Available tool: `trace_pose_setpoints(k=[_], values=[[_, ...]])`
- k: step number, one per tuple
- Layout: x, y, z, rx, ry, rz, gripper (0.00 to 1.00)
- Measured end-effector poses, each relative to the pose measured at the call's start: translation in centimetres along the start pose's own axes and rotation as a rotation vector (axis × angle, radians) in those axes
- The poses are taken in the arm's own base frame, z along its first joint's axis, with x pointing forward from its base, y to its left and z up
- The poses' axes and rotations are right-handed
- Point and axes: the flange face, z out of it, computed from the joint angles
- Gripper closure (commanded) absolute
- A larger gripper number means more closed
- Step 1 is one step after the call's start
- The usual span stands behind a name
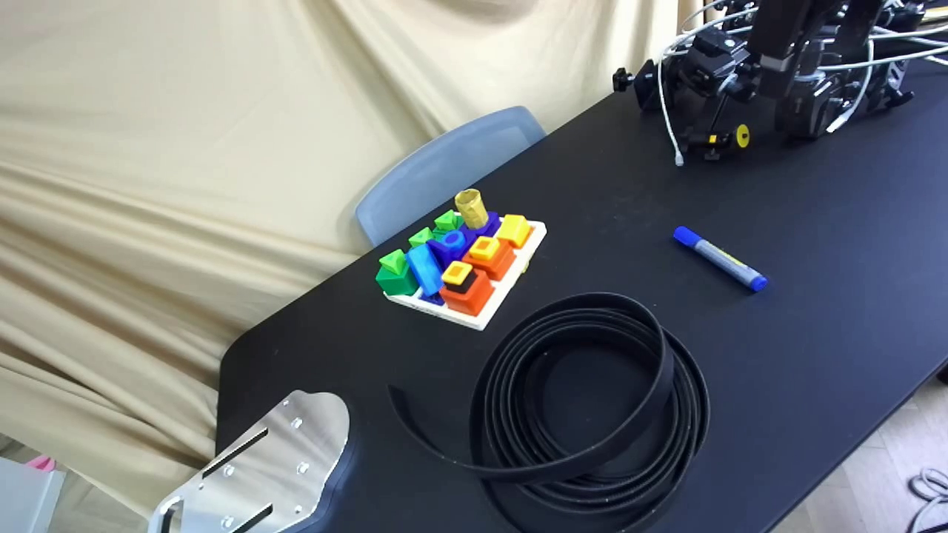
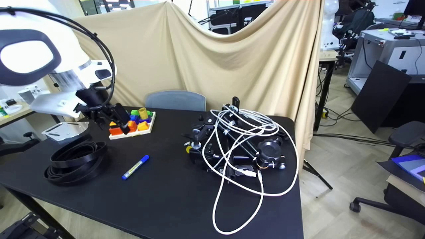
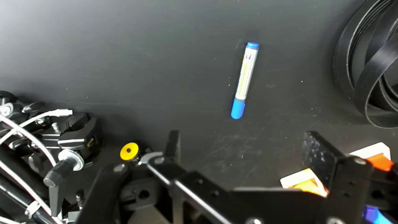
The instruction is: Move the marker slightly forward
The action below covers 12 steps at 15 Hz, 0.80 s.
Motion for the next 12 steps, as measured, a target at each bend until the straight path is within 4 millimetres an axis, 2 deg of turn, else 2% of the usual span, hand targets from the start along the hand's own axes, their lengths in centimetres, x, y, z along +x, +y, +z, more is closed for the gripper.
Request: trace_pose_setpoints(k=[3,5,7,12], values=[[0.1,0.1,0.0,0.000,0.000,0.002,0.00],[0.0,0.1,1.0,0.000,-0.011,0.002,0.00],[0.1,0.1,3.2,-0.001,-0.023,0.003,0.00],[0.9,0.0,10.6,-0.007,-0.049,-0.011,0.00]])
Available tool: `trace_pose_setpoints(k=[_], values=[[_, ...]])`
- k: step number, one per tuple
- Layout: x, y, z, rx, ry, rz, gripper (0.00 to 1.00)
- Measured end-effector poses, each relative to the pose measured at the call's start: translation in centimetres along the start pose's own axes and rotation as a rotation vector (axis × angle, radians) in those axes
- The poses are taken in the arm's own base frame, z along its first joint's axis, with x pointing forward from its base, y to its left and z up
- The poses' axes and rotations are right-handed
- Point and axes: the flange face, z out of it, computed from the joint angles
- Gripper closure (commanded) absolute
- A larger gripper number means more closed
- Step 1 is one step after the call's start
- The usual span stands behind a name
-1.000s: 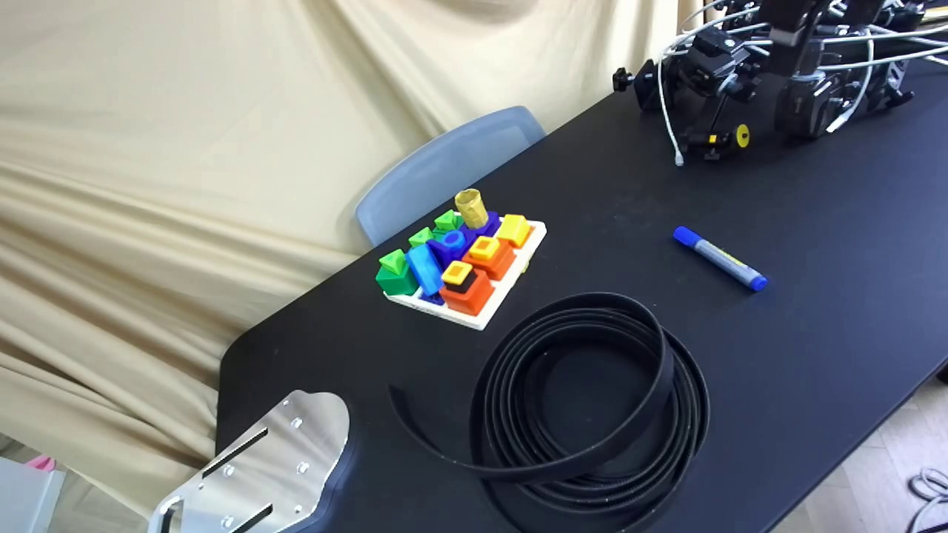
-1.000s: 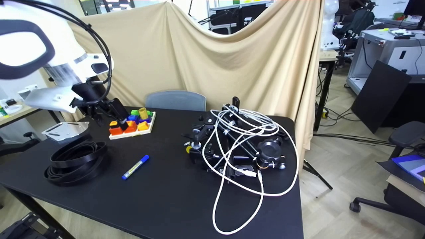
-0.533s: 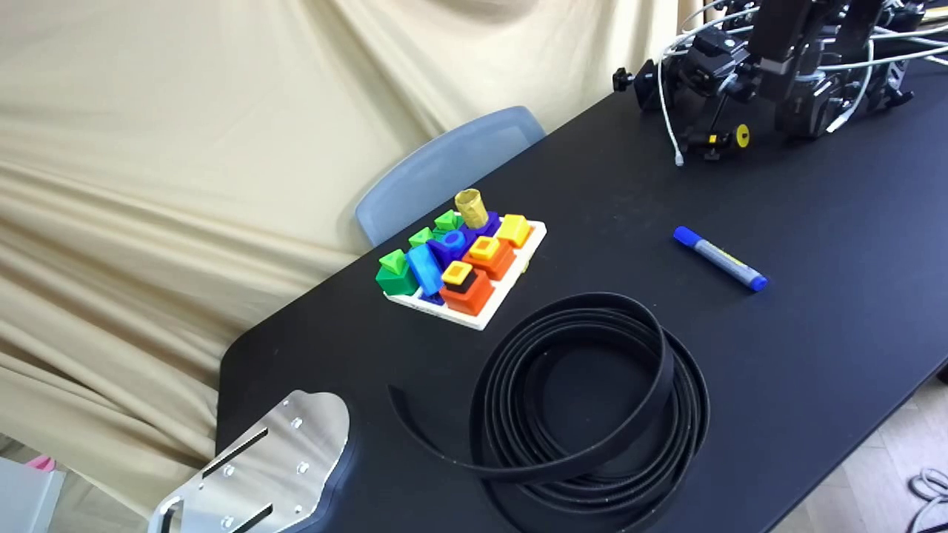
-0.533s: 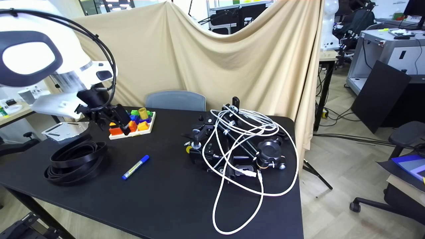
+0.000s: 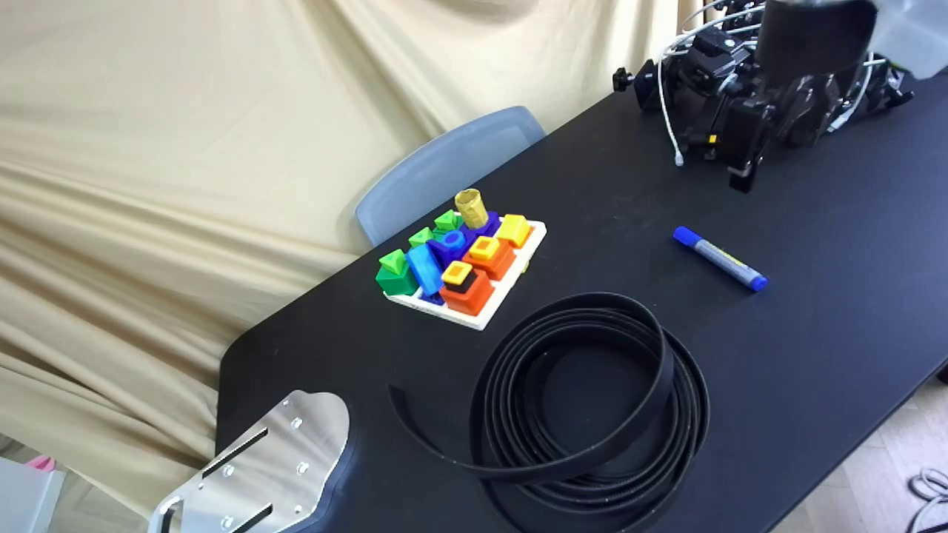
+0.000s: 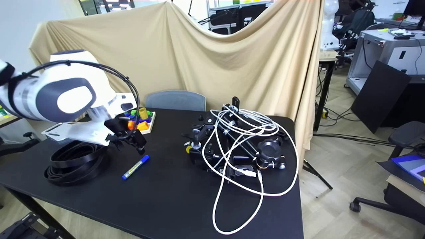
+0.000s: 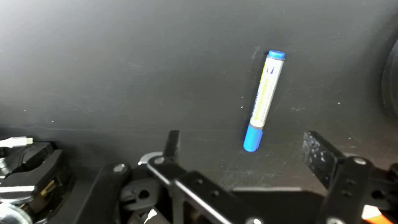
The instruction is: Move the marker slightly forward
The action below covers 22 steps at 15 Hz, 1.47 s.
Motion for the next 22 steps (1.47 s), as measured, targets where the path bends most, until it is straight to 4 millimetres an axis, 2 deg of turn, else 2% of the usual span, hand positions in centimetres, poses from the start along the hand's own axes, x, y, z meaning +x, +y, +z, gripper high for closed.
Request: trace_pose_setpoints(k=[5,9,10,11,16,21,22], values=[[2.1,-2.6,5.8,0.016,-0.038,-0.044,0.00],[3.5,-5.1,8.7,0.030,-0.064,-0.077,0.00],[3.7,-5.5,9.3,0.031,-0.070,-0.076,0.09],[3.8,-5.7,9.8,0.033,-0.075,-0.075,0.27],[4.4,-5.8,11.3,0.035,-0.089,-0.071,0.62],[4.8,-5.9,11.2,0.036,-0.082,-0.069,0.97],[4.8,-5.9,11.2,0.036,-0.080,-0.069,0.99]])
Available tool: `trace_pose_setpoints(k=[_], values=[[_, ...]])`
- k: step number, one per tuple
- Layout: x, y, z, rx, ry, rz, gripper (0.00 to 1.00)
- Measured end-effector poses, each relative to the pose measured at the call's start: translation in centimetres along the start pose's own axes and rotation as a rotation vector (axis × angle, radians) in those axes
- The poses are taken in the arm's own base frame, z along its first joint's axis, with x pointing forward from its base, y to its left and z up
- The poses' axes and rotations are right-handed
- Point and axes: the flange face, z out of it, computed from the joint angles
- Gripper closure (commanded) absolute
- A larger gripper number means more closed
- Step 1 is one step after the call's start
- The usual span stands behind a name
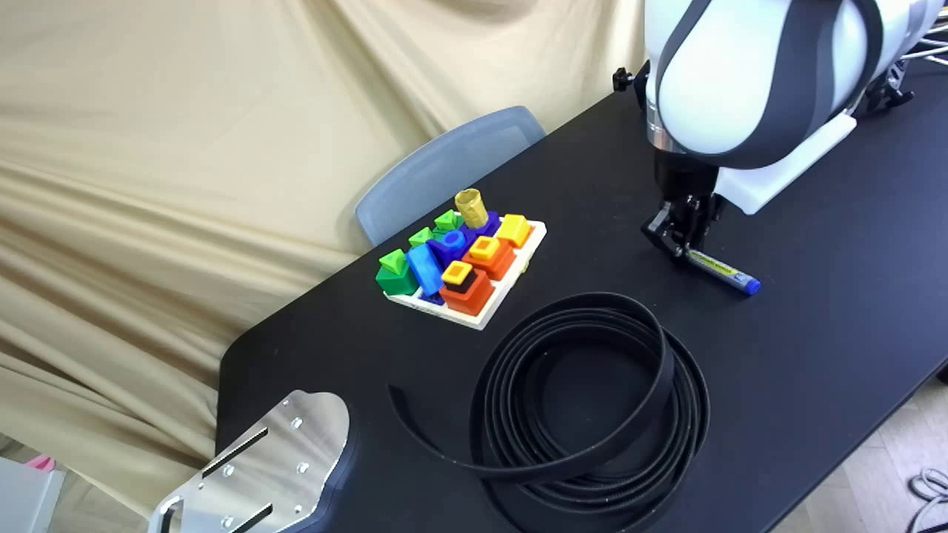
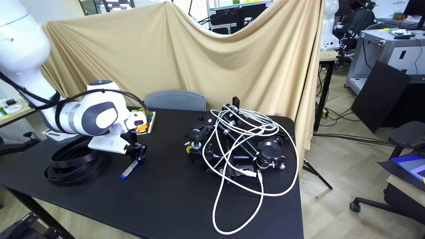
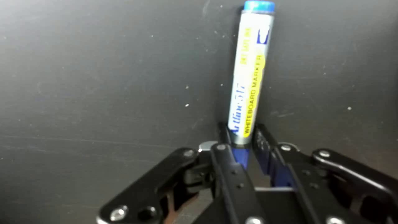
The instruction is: Move the marker slightly forward
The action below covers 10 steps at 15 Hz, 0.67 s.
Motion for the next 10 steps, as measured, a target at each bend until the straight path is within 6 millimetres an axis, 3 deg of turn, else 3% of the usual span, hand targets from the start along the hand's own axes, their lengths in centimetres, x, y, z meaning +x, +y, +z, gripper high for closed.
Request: trace_pose_setpoints(k=[6,10], values=[[0.7,0.0,-1.1,-0.002,0.025,-0.006,0.95],[3.1,0.1,-2.9,0.001,0.049,-0.014,0.95]])
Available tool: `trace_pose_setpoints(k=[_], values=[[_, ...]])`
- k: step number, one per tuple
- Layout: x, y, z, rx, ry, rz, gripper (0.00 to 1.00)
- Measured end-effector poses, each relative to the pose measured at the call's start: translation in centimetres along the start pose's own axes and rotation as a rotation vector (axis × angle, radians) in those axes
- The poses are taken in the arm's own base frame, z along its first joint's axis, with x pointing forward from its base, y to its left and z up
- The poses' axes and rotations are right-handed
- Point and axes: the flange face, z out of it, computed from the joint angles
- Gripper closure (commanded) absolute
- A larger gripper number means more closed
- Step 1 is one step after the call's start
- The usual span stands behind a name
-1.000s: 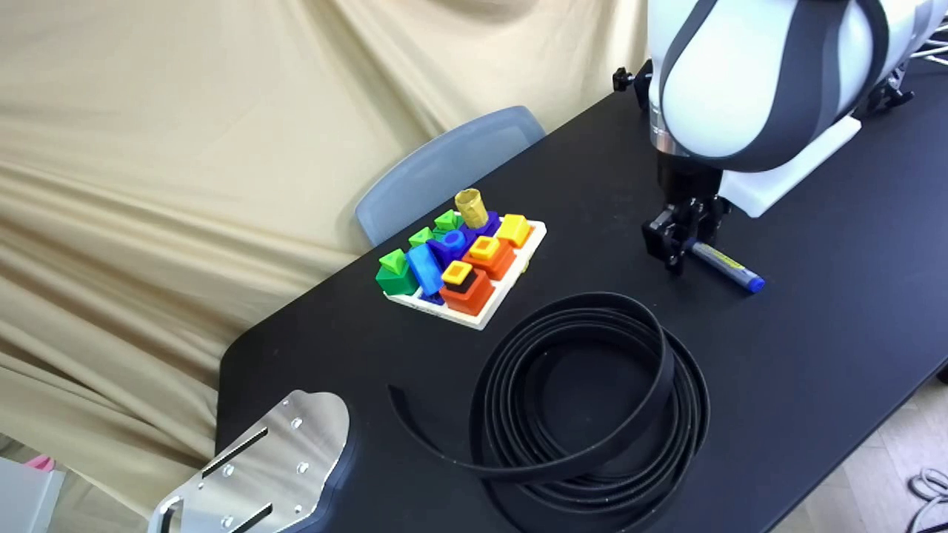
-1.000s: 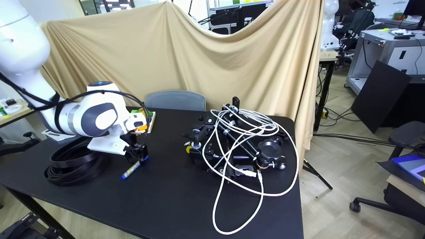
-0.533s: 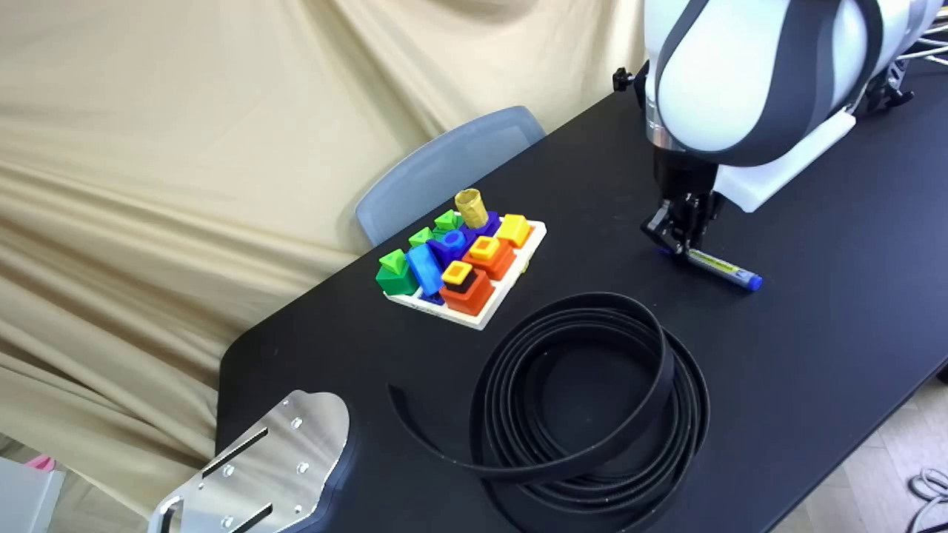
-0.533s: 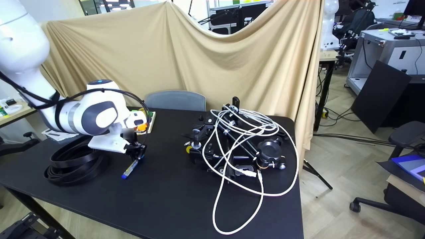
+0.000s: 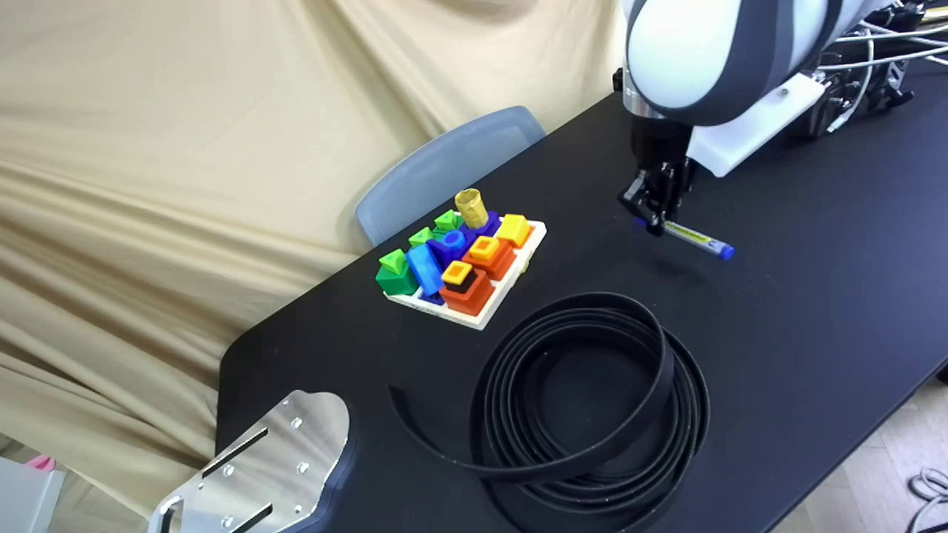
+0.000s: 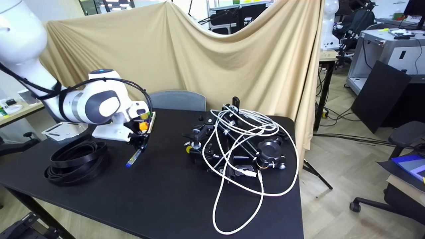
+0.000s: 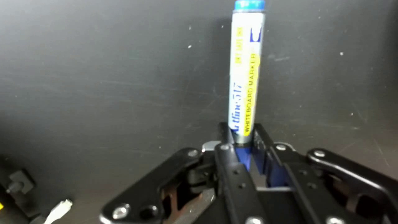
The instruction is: Move the marker slightly forward
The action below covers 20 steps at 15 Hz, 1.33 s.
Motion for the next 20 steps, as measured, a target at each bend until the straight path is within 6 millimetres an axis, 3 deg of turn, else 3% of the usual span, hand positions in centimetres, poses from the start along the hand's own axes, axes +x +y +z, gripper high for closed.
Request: trace_pose_setpoints(k=[4,7,13,20], values=[[3.1,0.6,-1.5,0.011,-0.010,-0.017,0.95],[5.0,1.0,-1.5,0.016,-0.033,-0.029,0.95],[6.8,1.6,0.8,0.023,-0.062,-0.039,0.95],[7.3,1.1,3.3,0.020,-0.079,-0.066,0.95]])
